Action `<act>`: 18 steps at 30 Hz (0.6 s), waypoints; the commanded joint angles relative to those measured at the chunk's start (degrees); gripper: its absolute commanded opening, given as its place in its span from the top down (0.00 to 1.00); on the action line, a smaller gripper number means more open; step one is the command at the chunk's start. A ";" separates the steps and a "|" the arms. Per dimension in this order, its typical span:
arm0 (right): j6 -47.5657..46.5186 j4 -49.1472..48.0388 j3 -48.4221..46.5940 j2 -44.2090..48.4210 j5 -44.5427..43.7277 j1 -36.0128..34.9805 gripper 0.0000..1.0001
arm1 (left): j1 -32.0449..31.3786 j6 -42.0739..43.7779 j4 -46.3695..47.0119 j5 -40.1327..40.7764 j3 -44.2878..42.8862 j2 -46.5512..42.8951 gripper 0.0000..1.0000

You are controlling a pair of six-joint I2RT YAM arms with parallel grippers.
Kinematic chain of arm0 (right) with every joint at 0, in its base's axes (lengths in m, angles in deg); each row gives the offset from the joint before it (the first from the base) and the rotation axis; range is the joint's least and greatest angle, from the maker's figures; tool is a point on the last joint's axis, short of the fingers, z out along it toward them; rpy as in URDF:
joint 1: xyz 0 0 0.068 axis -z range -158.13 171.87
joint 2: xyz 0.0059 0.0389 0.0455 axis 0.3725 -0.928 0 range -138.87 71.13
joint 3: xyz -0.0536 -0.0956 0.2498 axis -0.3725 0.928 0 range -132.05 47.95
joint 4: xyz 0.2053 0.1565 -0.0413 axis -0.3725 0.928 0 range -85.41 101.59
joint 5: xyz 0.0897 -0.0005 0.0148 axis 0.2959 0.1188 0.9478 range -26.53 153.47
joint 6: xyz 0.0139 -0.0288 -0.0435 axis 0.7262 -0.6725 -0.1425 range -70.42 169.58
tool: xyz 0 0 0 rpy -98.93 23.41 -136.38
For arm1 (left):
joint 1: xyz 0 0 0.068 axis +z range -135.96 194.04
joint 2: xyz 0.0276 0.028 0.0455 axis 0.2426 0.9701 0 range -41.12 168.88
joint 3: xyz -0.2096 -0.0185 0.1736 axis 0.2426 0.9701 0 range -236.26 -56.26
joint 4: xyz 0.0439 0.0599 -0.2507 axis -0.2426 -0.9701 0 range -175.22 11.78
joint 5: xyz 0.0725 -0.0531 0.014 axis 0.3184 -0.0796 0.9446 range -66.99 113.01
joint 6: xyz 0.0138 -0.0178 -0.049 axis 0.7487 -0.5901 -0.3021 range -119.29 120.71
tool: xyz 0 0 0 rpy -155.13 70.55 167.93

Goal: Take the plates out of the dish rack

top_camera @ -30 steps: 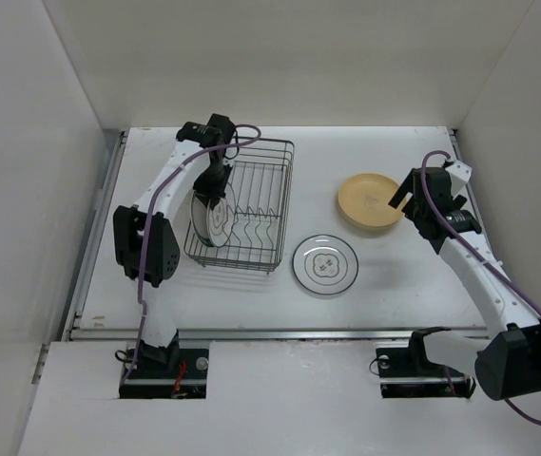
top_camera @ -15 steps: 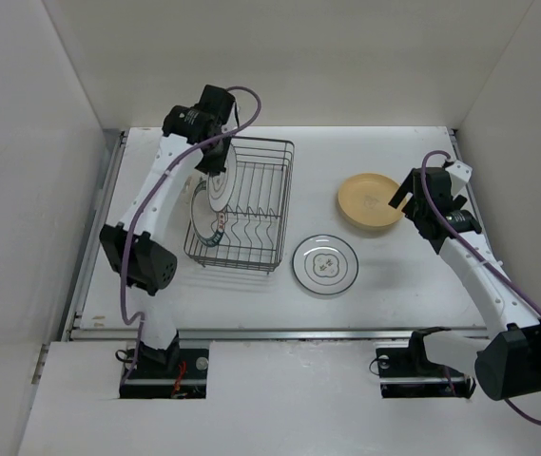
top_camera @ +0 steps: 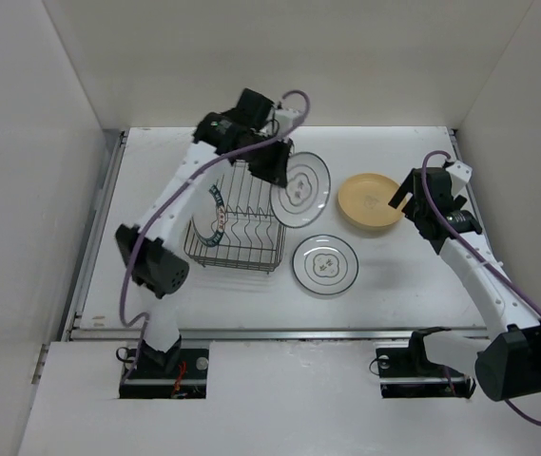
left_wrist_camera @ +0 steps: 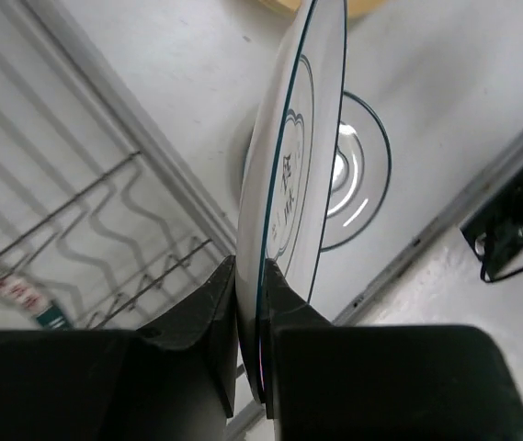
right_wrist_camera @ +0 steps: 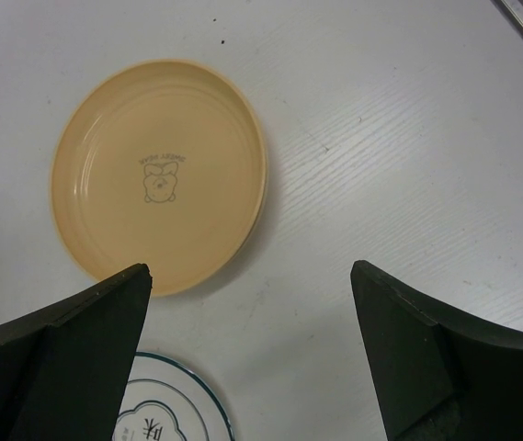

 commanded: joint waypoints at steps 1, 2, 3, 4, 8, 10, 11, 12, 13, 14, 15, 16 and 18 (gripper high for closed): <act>0.80 0.28 -2.15 2.28 0.11 -0.39 0.05 | -3.89 2.03 -0.90 -10.86 0.93 7.34 1.00; 0.80 0.28 -2.15 2.89 0.11 -0.39 0.05 | -3.89 2.03 0.23 -11.39 0.23 8.57 1.00; 0.80 0.28 -2.15 3.50 0.72 -0.39 0.05 | -4.76 1.51 0.24 -13.05 -0.90 11.01 1.00; 0.80 0.28 -2.15 3.51 0.72 -0.39 0.05 | -5.29 1.50 0.24 -14.02 -1.87 12.34 1.00; 0.80 0.81 -0.93 4.12 0.20 -0.39 0.05 | -5.83 2.64 -0.55 -18.16 -2.86 15.96 1.00; 0.80 1.33 -0.40 4.65 0.19 -0.39 0.05 | -5.83 3.26 -0.55 -18.78 0.12 16.49 1.00; 0.80 1.33 -0.40 4.65 -0.41 -0.39 0.05 | -5.83 3.78 -1.16 -18.78 1.01 17.27 1.00; 0.80 1.33 0.21 5.17 -0.42 -0.39 0.05 | -5.83 4.49 -1.69 -19.56 1.71 17.28 0.98; 0.80 1.33 0.22 5.18 -0.42 -0.39 0.05 | -5.83 5.10 -2.57 -19.57 2.42 18.24 0.83; 0.80 1.33 0.22 5.18 -0.42 -0.39 0.05 | -5.83 5.63 -3.18 -20.09 3.03 19.64 0.77; 0.80 1.33 0.22 5.18 -0.42 -0.39 0.05 | -5.83 6.51 -4.41 -20.09 3.04 20.44 0.69; 0.80 1.33 0.22 5.18 -0.42 -0.39 0.05 | -5.83 7.12 -4.94 -20.09 3.04 21.05 0.63; 0.80 1.33 0.22 4.66 -0.42 -0.39 0.05 | -7.31 7.74 -5.64 -17.12 3.04 22.28 0.53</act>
